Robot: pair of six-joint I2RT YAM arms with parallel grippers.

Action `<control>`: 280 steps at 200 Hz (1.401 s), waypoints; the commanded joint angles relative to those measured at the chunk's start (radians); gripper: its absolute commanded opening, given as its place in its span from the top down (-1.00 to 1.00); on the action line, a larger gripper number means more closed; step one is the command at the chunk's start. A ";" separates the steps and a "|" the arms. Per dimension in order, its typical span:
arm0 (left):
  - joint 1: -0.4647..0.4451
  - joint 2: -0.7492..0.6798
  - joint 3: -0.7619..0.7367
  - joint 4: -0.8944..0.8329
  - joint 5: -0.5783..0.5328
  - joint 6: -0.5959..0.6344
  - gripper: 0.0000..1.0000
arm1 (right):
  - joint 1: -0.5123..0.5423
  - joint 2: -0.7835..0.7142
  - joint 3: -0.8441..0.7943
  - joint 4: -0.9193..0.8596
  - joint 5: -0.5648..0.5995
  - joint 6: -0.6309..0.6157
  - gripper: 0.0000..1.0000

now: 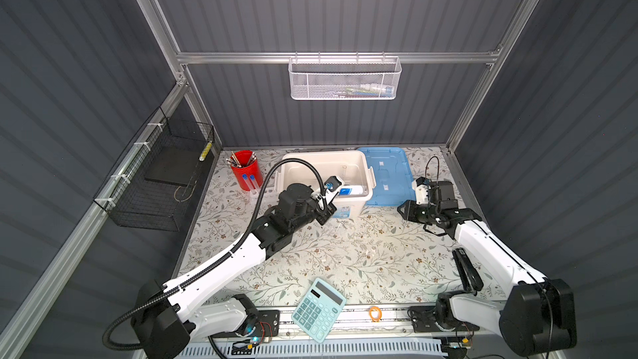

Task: Organize the chemistry lab equipment
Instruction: 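Lift the white-and-blue tube with left gripper while right gripper opens and withdraws, then carry the white-and-blue tube over the white bin with left gripper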

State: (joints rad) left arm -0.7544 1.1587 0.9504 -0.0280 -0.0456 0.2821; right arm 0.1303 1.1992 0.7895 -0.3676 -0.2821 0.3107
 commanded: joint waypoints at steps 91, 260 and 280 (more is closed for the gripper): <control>0.316 0.121 0.140 -0.191 0.184 0.074 1.00 | -0.024 0.070 0.080 0.038 -0.039 -0.003 0.32; 0.368 0.434 0.280 -0.310 0.256 0.153 1.00 | -0.077 0.220 0.219 0.026 -0.112 -0.006 0.32; 0.368 0.469 0.313 -0.338 0.256 0.160 1.00 | -0.085 0.236 0.241 0.015 -0.118 -0.010 0.32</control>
State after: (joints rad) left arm -0.3931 1.5944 1.2114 -0.3130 0.1852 0.4171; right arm 0.0570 1.4227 0.9867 -0.3382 -0.3820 0.3099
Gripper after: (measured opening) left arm 0.048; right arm 0.338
